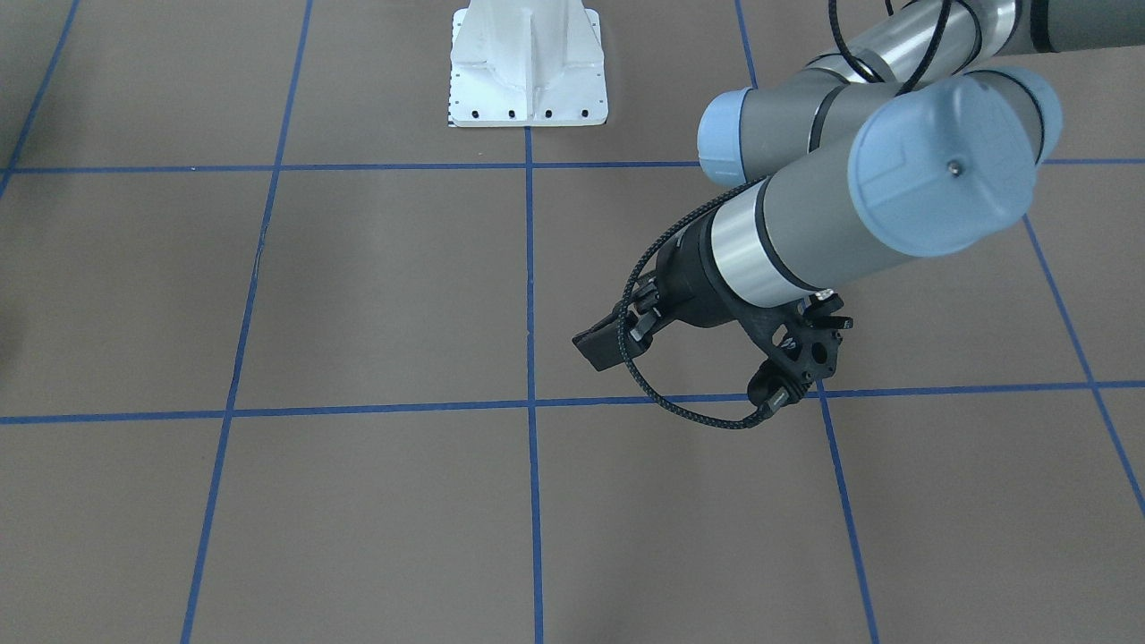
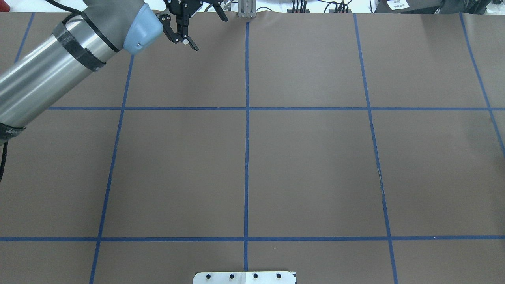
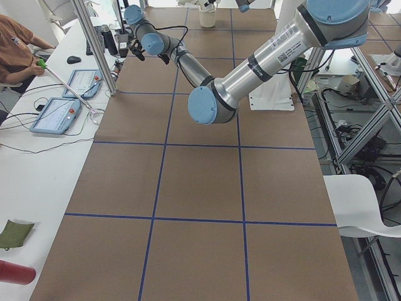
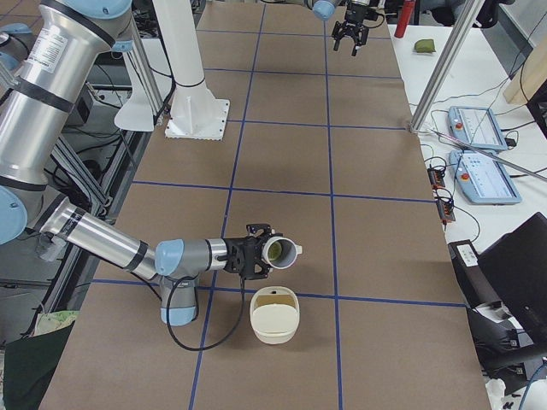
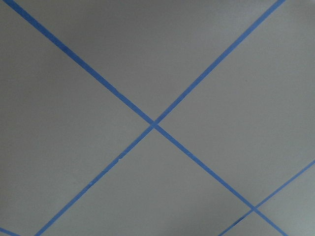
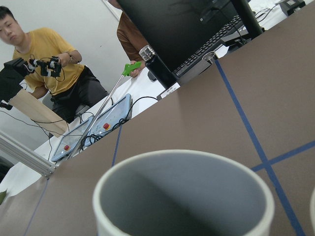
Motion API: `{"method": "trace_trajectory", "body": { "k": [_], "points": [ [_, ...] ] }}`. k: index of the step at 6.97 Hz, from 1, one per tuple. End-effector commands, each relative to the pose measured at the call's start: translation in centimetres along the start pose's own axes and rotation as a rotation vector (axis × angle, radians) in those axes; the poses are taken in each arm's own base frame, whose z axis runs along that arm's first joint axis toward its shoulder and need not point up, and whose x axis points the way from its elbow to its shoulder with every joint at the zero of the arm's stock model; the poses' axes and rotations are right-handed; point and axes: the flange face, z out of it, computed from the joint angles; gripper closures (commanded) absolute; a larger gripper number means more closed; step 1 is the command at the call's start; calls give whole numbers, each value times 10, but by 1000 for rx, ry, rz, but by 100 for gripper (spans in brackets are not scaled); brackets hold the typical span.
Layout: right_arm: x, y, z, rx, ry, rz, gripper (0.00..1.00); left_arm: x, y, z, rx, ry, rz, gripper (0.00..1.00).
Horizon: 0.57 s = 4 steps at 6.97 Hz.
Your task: Left arm hands cup to right arm to dump lemon
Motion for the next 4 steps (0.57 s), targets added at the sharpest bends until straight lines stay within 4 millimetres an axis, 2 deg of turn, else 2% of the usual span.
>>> {"method": "trace_trajectory", "body": {
  "k": [1,2,4],
  "points": [
    [14,-2,-6,17,-38,165,88,1,1,-1,0,1,1,0],
    [7,-6,3,14,-84,327,88,1,2,-1,0,2,2,0],
    [27,-2,-6,2,-131,478,88,1,2,-11,8,14,7,0]
  ]
}}
